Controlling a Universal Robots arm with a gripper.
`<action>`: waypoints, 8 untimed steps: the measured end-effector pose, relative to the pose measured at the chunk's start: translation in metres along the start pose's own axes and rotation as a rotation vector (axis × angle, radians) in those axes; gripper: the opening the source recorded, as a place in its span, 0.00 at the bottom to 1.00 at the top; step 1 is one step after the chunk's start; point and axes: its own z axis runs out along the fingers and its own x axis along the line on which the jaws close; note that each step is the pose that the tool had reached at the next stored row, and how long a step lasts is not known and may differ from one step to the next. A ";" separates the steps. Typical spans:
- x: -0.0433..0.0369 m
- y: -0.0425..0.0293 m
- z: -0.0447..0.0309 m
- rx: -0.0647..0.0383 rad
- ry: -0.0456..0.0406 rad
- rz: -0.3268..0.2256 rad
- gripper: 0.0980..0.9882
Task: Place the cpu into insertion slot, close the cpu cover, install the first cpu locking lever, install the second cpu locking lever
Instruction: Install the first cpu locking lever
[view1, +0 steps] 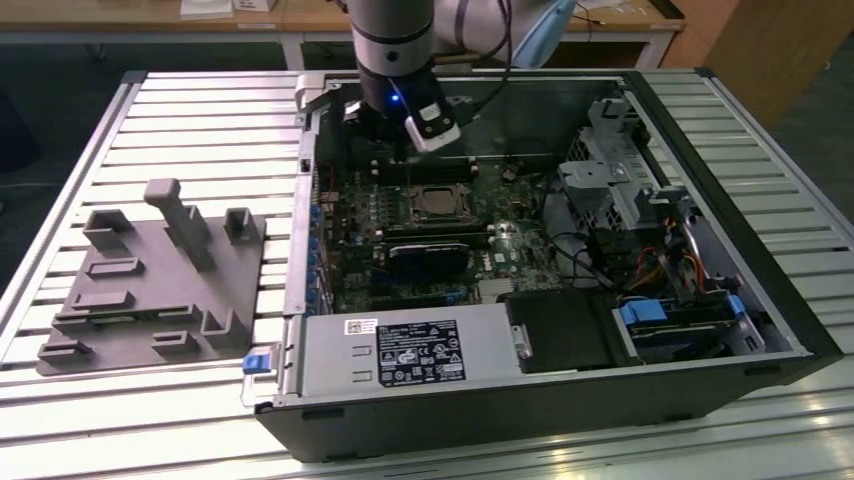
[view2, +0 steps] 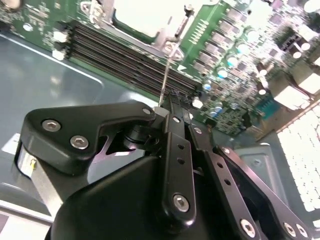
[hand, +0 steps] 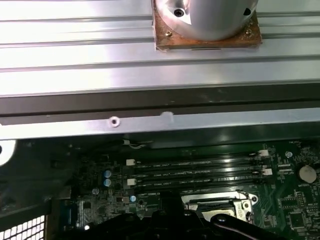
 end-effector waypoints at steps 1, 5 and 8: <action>-0.0025 0.0002 0.0002 0.000 0.0000 0.000 0.01; -0.0125 0.0009 0.0010 0.000 0.0004 0.000 0.01; -0.0196 0.0014 0.0014 0.000 0.0006 0.000 0.01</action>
